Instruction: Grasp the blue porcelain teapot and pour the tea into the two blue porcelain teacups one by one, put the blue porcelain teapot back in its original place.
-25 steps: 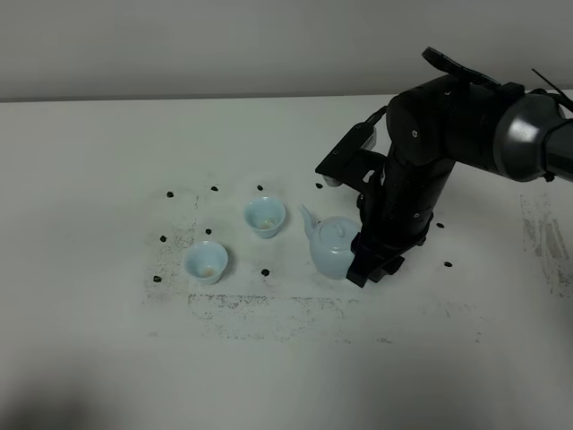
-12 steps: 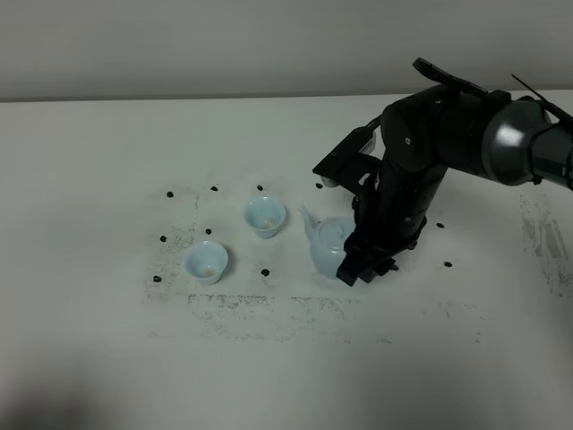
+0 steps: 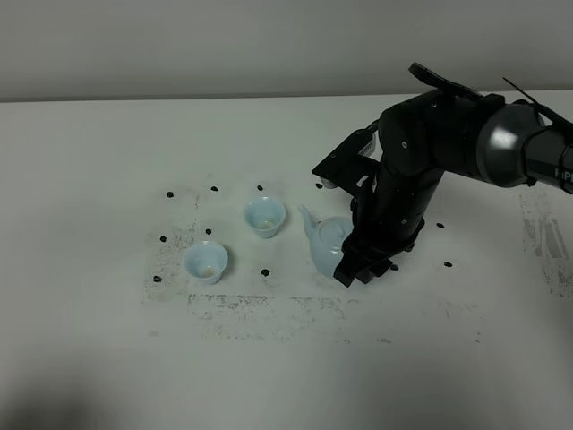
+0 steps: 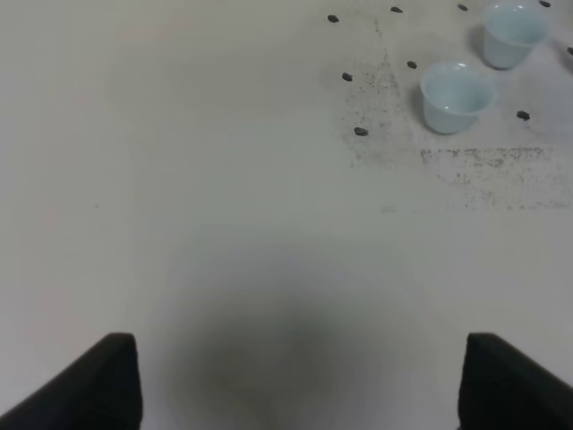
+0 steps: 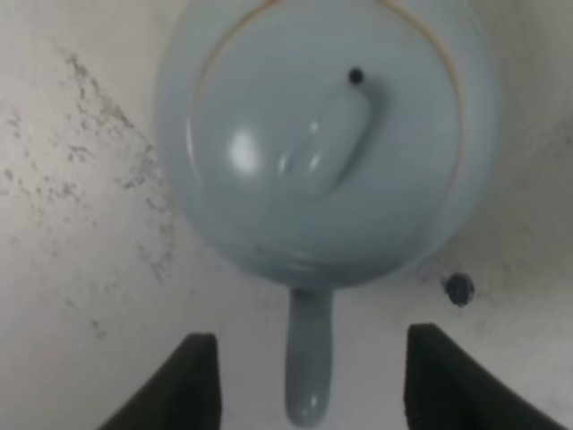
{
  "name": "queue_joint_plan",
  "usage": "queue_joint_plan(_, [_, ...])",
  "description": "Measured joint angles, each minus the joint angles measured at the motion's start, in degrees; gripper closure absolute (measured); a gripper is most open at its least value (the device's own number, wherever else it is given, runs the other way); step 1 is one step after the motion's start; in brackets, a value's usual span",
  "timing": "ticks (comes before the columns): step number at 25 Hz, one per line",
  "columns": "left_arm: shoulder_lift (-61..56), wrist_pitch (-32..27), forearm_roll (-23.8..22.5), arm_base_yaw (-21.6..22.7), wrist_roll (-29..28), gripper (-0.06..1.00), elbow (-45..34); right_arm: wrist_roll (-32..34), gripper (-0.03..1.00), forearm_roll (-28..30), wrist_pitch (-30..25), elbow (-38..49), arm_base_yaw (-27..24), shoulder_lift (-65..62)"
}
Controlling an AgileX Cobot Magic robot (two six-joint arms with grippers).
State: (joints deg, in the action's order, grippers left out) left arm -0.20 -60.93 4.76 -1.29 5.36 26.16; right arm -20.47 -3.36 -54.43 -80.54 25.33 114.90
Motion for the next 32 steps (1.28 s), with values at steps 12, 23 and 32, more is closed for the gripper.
queue_joint_plan(12, [0.0,0.0,0.0,0.0,0.0,0.22,0.0,0.0,0.49,2.05,1.52,0.0,0.0,0.63])
queue_joint_plan(23, [0.0,0.0,0.0,0.0,-0.05,0.22,0.0,0.0,0.49,2.79,2.13,0.0,0.0,1.77])
queue_joint_plan(32, [0.0,0.0,0.0,0.0,-0.05,0.22,0.0,1.03,0.49,2.79,2.45,-0.77,0.0,2.92])
